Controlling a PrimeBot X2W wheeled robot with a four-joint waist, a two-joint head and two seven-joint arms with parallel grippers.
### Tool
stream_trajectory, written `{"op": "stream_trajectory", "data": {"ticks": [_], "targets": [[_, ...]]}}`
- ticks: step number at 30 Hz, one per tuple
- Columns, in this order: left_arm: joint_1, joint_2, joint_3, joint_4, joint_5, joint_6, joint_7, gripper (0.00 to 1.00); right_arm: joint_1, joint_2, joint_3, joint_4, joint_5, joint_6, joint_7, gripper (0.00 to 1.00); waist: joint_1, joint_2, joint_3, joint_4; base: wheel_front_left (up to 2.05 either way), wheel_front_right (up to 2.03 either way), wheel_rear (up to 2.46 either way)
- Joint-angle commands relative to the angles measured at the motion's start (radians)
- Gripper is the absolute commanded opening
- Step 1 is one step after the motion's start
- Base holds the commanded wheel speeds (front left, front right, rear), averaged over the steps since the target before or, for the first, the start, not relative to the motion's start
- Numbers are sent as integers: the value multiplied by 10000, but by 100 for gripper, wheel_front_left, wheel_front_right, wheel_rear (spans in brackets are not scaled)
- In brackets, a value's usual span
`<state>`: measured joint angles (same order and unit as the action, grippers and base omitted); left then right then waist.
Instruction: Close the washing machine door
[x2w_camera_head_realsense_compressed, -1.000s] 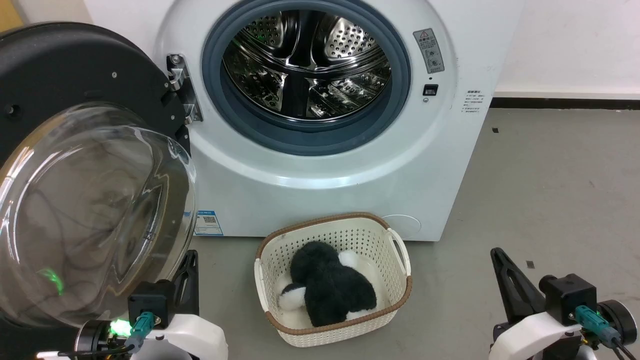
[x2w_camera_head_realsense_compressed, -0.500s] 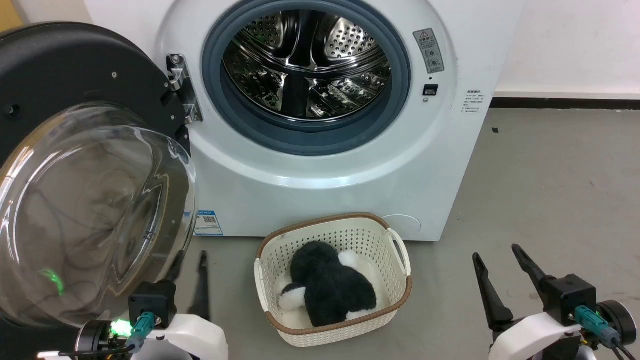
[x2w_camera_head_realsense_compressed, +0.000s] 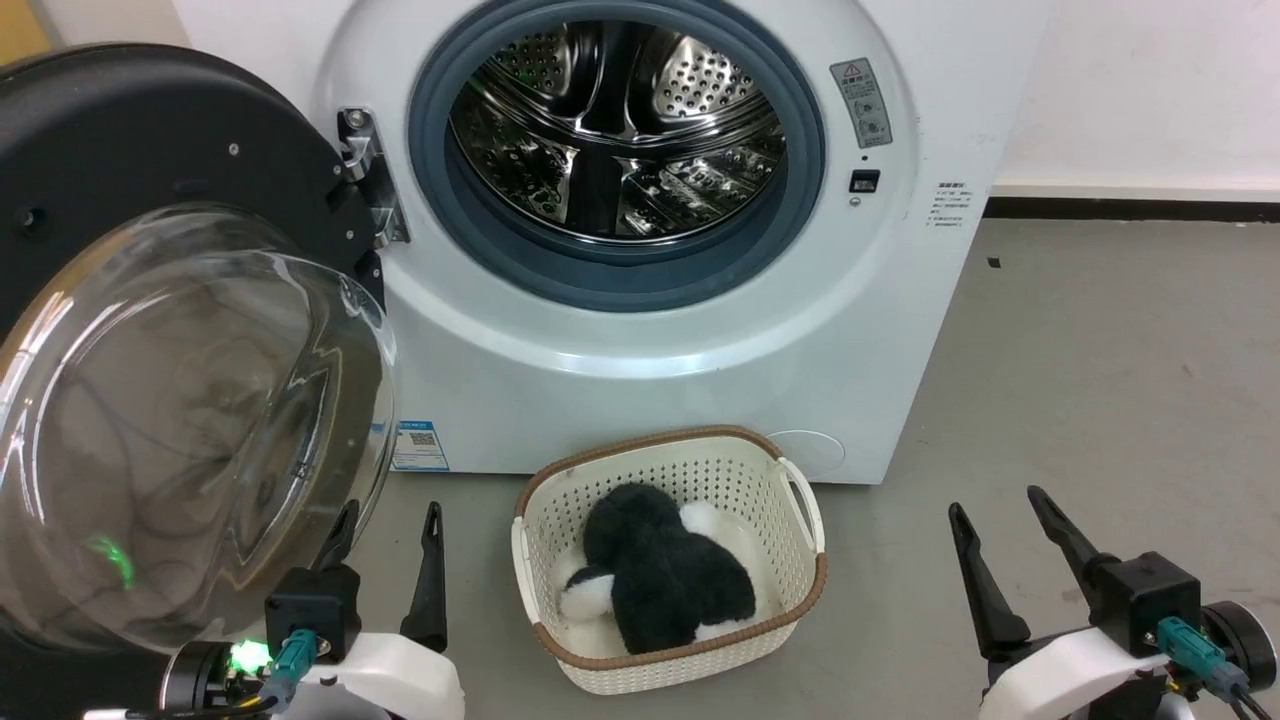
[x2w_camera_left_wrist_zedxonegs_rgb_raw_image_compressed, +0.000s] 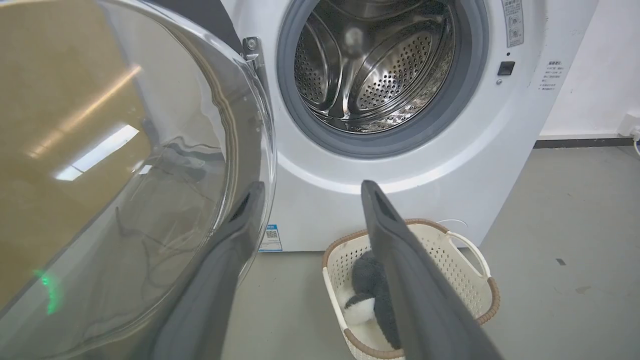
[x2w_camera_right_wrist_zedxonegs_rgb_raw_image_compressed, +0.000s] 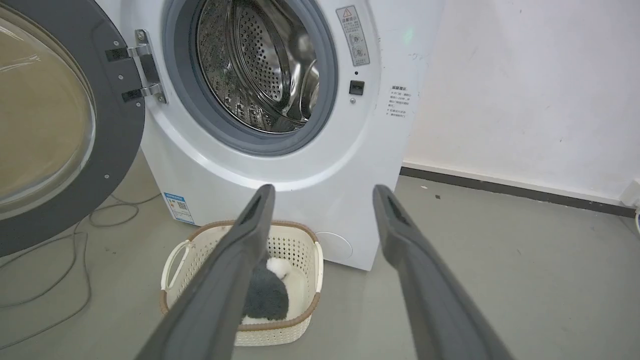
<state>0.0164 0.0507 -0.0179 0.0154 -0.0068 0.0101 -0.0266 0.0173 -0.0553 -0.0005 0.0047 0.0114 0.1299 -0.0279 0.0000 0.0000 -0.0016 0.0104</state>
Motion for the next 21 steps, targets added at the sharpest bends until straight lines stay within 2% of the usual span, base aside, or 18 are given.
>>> {"op": "stream_trajectory", "data": {"ticks": [1, 21], "targets": [[54, 1, -17, 39, -60, 54, -84, 100, 114, 7, -25, -44, 73, 1, -82, 100, 0, 0, -6, 24, 0, 0, 0], [171, 2, -158, 204, -163, 181, -502, 100, 306, 15, 111, -9, 205, 2, -498, 100, 0, 0, -108, 870, 0, 0, 0]]}}
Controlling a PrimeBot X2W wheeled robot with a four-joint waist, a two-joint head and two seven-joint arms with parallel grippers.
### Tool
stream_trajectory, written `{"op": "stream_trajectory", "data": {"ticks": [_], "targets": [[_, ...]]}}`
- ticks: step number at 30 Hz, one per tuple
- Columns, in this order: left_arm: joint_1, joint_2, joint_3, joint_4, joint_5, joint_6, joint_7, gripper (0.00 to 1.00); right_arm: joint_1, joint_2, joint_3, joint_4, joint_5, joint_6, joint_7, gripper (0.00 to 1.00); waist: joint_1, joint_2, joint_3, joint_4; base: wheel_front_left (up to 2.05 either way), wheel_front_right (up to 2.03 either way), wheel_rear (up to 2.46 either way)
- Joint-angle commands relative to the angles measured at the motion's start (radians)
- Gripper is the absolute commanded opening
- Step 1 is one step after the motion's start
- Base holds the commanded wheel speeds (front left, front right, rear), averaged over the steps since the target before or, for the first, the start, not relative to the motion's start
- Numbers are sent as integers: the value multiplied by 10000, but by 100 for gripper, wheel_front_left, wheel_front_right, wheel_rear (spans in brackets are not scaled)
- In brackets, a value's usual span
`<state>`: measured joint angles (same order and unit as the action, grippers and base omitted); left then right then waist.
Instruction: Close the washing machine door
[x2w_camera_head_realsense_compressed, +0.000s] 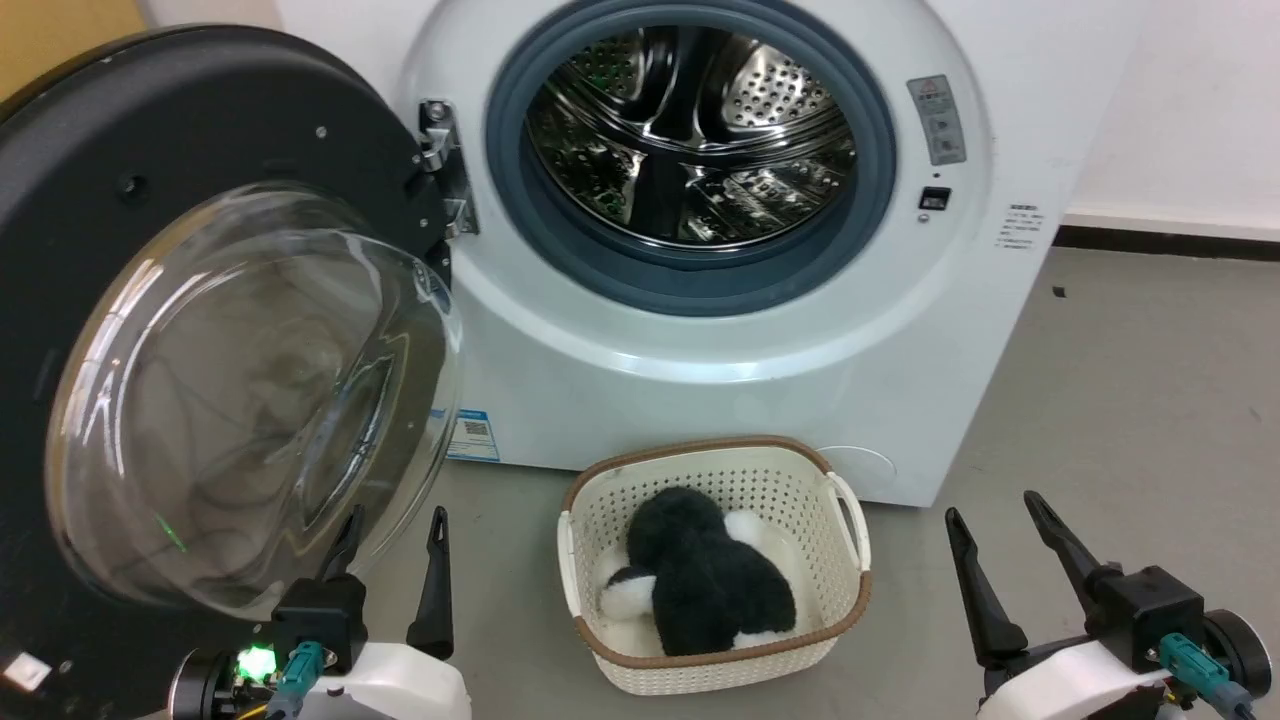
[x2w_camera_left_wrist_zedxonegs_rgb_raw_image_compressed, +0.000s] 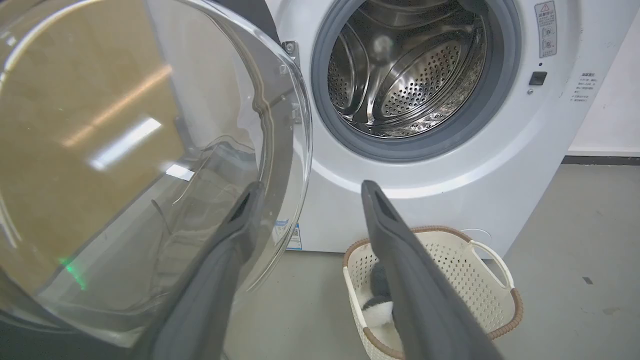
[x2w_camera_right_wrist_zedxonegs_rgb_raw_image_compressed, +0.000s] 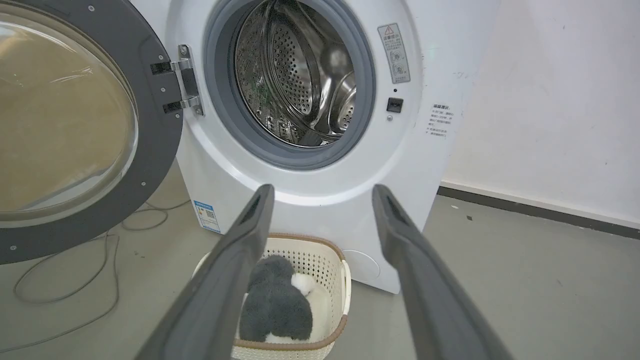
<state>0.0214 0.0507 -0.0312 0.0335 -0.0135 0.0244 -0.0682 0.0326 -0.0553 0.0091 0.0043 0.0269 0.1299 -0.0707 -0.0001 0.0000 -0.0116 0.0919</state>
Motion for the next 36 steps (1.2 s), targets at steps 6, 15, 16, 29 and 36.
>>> {"op": "stream_trajectory", "data": {"ticks": [6, 15, 16, 29, 36], "targets": [[143, 10, -56, 65, -118, 65, -211, 100, 175, 17, 106, 11, 60, 3, -195, 100, 1, 0, -4, 433, 0, 0, 0], [185, 36, -131, 119, -104, 97, -400, 100, 237, 21, 202, 53, 112, 3, -383, 100, 1, 0, -7, 1059, 0, 0, 0], [194, 47, -150, 124, -89, 98, -421, 100, 249, 21, 205, 52, 131, 3, -403, 100, 1, 0, -14, 1133, 0, 0, 0], [412, 33, -80, -124, -226, 367, -692, 100, -13, 27, 570, 244, 154, 4, -673, 100, 1, 0, 53, 1795, 0, 0, 0], [535, 26, -66, -209, -272, 466, -817, 100, -134, 29, 686, 341, 194, 5, -798, 100, 1, 0, 47, 2040, 0, 0, 0]]}}
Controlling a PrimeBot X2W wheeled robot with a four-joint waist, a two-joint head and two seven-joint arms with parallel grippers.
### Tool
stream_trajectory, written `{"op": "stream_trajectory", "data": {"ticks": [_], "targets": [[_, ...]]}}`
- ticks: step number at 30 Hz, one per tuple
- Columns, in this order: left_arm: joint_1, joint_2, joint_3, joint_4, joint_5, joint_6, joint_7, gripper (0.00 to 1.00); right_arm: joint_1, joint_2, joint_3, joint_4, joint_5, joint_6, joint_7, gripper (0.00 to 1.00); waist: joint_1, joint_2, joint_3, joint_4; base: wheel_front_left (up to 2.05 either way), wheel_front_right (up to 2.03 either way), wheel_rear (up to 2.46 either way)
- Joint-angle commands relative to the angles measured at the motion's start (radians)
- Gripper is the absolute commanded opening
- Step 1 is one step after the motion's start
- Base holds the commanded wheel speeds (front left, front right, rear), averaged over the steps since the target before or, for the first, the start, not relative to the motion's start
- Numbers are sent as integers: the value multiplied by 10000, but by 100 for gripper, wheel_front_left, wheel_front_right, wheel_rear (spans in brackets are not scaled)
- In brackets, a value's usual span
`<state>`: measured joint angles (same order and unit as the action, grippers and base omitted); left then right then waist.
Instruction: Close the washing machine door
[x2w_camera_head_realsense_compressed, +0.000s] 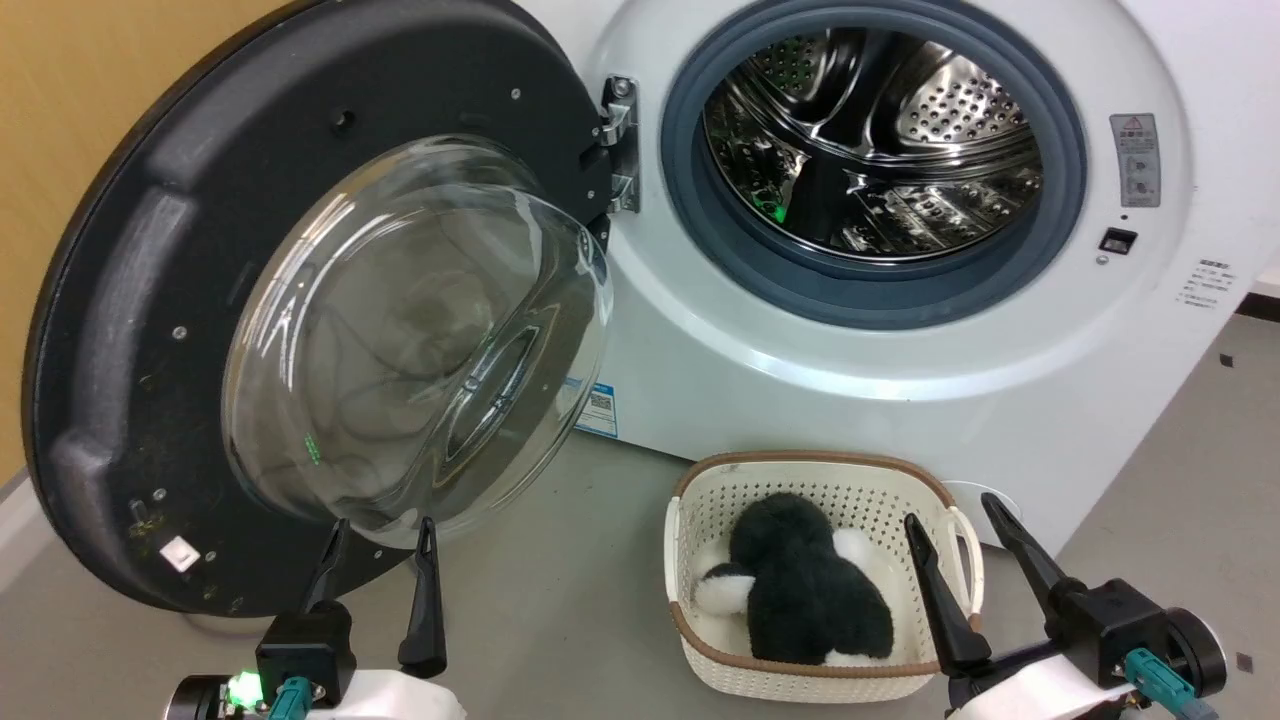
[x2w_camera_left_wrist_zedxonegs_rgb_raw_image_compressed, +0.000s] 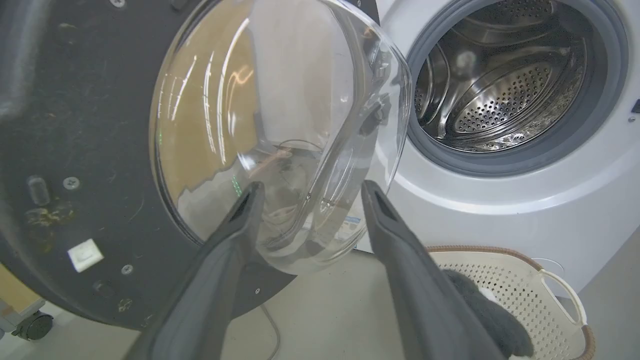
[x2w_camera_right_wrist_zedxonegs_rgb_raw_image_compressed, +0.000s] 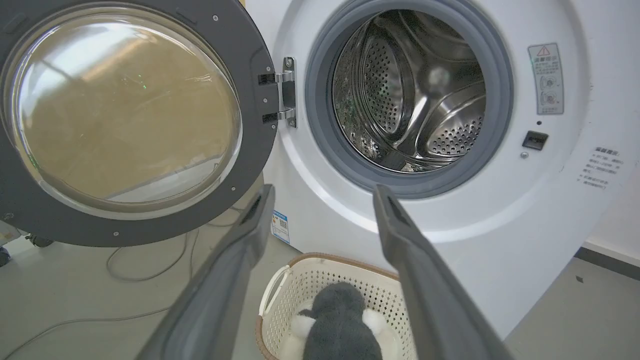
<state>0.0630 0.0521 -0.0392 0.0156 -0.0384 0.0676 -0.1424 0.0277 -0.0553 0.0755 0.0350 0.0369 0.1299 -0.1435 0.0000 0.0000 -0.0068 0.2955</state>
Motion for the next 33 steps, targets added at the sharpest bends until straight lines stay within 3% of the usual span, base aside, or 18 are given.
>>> {"op": "stream_trajectory", "data": {"ticks": [1, 33], "targets": [[137, 11, 13, -40, -30, 48, -96, 100, -93, 30, 39, 45, 101, 5, -90, 100, 0, 0, -5, 43, 0, 0, 0], [643, -13, -103, -318, -234, 546, -785, 100, -420, -168, 973, 494, 486, 7, -776, 100, 0, 0, 51, 1461, 0, 0, 0]]}}
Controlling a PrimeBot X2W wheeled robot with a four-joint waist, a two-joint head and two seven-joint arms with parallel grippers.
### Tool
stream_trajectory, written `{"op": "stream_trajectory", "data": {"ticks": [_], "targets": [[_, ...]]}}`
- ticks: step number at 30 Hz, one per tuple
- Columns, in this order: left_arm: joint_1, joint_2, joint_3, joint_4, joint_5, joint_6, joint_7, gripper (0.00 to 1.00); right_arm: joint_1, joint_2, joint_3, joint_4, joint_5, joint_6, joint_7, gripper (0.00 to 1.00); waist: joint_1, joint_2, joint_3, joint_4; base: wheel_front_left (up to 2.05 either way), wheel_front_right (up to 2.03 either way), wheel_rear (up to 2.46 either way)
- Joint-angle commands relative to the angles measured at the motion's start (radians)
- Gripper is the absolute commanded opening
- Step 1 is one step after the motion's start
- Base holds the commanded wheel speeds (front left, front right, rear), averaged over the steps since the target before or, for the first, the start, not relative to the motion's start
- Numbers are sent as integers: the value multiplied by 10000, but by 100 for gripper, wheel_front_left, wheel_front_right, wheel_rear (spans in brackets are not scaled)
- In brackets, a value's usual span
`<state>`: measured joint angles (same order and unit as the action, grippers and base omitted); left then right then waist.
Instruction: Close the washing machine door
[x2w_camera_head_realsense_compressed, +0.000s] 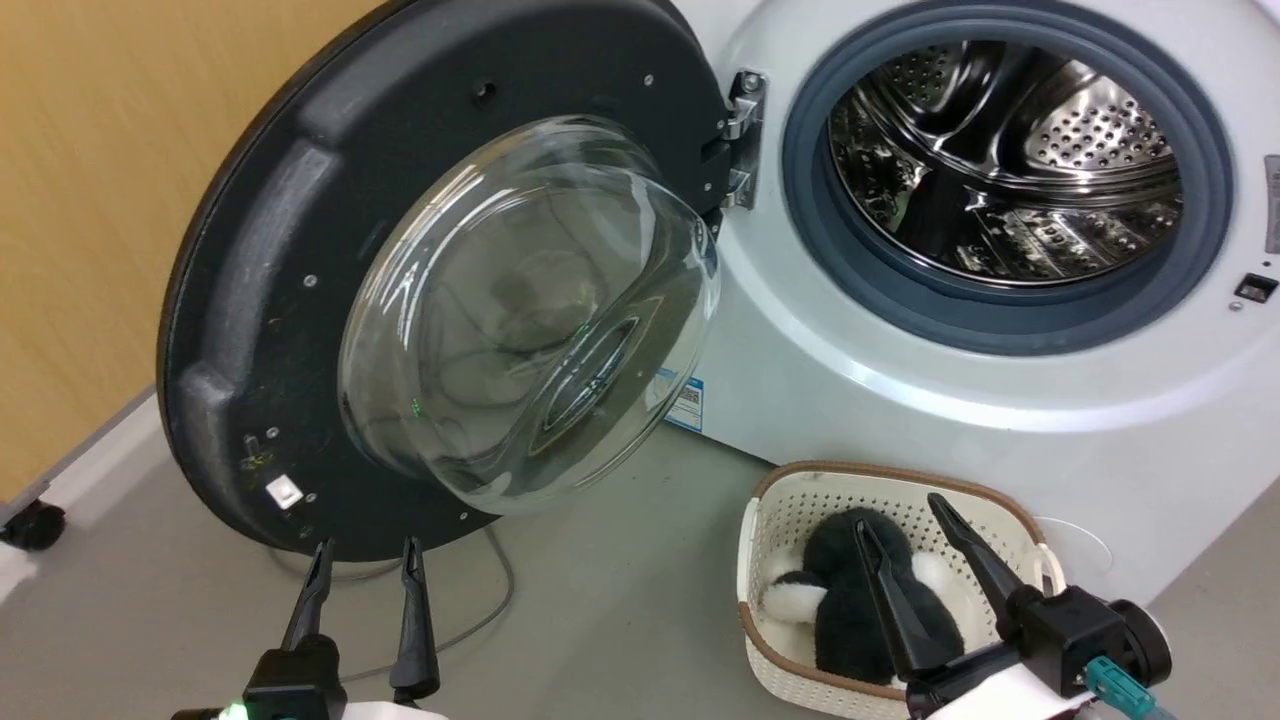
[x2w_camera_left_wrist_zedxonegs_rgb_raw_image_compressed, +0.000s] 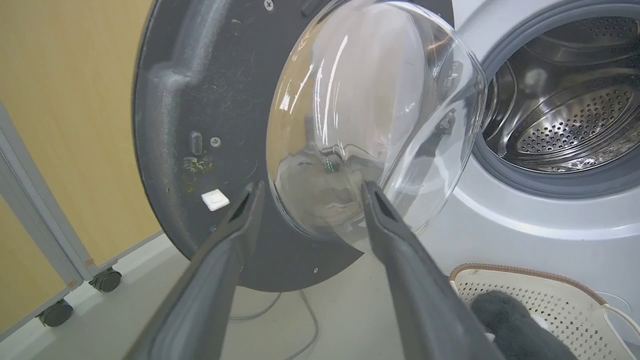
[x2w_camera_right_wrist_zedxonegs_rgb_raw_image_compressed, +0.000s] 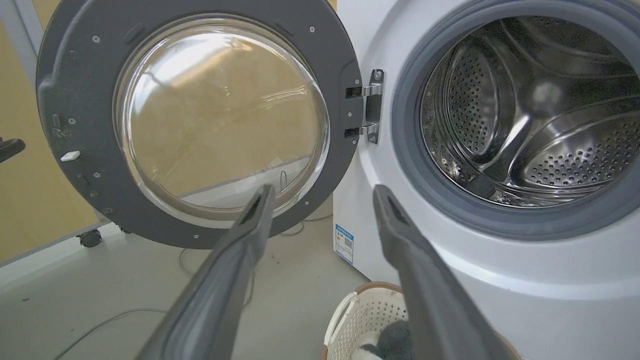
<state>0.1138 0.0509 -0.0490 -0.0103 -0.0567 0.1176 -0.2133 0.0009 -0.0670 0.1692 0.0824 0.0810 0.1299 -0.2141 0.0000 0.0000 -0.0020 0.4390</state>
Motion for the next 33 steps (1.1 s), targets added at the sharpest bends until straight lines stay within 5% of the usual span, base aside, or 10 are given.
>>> {"op": "stream_trajectory", "data": {"ticks": [1, 27, 28, 33], "targets": [[146, -2, -6, -63, -58, 58, -96, 100, -155, -67, 62, 30, 57, 7, -90, 100, 0, 0, 5, 68, 0, 0, 0], [401, -6, -88, -33, -180, 181, -485, 99, -131, -125, 422, 159, 267, 8, -477, 100, 0, 0, 22, 852, 0, 0, 0], [395, -6, -74, -23, -253, 181, -485, 0, -121, -121, 418, 155, 265, 8, -477, 100, 0, 0, 26, 857, 0, 0, 0], [206, -6, 311, -453, -714, 197, -485, 0, -68, -121, 370, 136, 236, 8, -477, 100, 0, 0, 43, 879, 0, 0, 0]]}}
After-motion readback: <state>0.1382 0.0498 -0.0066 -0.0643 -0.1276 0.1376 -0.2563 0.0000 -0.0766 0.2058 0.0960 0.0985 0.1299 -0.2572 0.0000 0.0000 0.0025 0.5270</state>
